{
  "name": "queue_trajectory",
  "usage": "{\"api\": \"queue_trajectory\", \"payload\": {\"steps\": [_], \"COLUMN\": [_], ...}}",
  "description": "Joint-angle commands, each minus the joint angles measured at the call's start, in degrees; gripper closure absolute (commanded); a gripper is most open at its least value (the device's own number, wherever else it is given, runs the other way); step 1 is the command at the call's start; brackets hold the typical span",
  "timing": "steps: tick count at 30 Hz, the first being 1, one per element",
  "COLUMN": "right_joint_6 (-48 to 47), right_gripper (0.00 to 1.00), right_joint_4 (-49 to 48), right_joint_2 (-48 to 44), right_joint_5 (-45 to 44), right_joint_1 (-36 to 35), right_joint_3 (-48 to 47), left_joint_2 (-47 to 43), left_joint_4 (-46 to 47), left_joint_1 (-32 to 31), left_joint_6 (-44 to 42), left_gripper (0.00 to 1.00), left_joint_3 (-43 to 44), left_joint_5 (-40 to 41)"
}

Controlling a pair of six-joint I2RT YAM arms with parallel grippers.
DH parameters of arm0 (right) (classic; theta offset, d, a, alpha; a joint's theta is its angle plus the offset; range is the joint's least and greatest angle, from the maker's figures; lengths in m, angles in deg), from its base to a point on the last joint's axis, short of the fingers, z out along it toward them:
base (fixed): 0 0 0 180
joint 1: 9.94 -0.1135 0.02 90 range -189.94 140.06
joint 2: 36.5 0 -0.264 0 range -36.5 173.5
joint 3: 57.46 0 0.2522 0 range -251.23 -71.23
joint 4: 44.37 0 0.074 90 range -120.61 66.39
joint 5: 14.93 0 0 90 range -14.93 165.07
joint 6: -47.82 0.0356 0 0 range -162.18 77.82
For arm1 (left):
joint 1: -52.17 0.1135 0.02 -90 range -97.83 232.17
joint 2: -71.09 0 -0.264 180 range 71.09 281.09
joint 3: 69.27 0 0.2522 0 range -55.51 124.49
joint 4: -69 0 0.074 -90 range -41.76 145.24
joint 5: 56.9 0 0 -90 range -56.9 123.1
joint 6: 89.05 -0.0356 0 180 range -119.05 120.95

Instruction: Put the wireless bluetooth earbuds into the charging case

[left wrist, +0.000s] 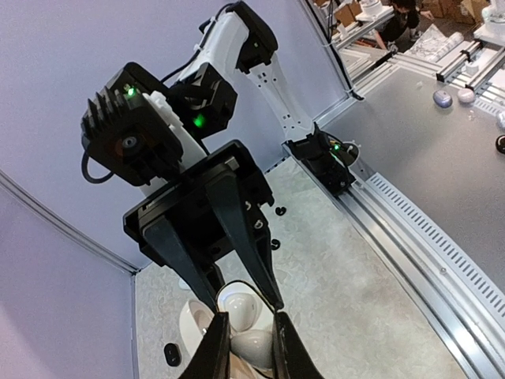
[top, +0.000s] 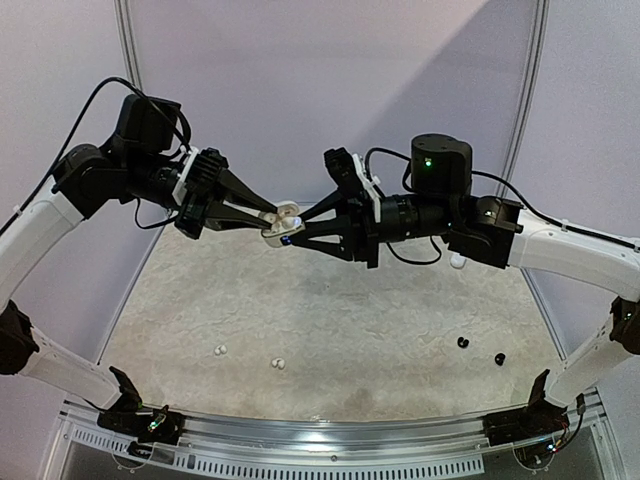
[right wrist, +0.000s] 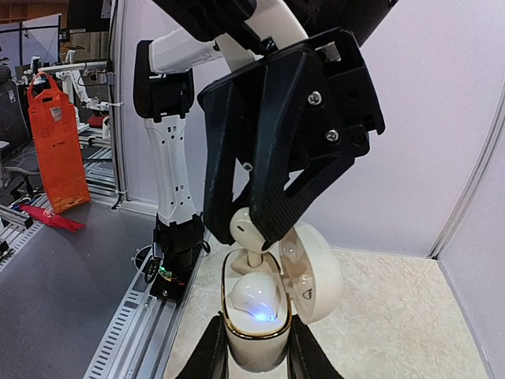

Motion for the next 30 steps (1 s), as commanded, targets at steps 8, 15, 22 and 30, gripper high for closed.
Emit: {"api": "queue_trajectory", "payload": {"steps": [8, 15, 22, 30], "right_joint_6": [-0.1, 0.3, 1.0, 1.7], "right_gripper": [0.99, 0.99, 0.99, 0.99], "right_joint_4": [-6.9, -6.9, -6.9, -6.7], "right_joint_2": [-0.5, -0.6, -0.7, -0.4], "right_joint_5": [0.9, 0.3, 0.2, -0.1], "right_joint_1": [-0.3, -0.3, -0.3, -0.3], "right_joint_3": [0.2, 0.1, 0.0, 0.0], "left_joint_2": [-0.8, -0.6, -1.0, -1.8], "left_joint_4": [-2.9, -2.1, -2.6, -1.8], "left_joint_1": [-1.3, -0.6, -0.5, -0.5], "left_joint_6": [0.2, 2.2, 2.0, 1.9], "left_gripper": [1.0, 0.88, 0.68, 0.59], "left_joint_3": [-1.9, -2.3, -2.6, -2.8], "left_joint_5": [-0.1, 0.0, 1.1, 1.9]}}
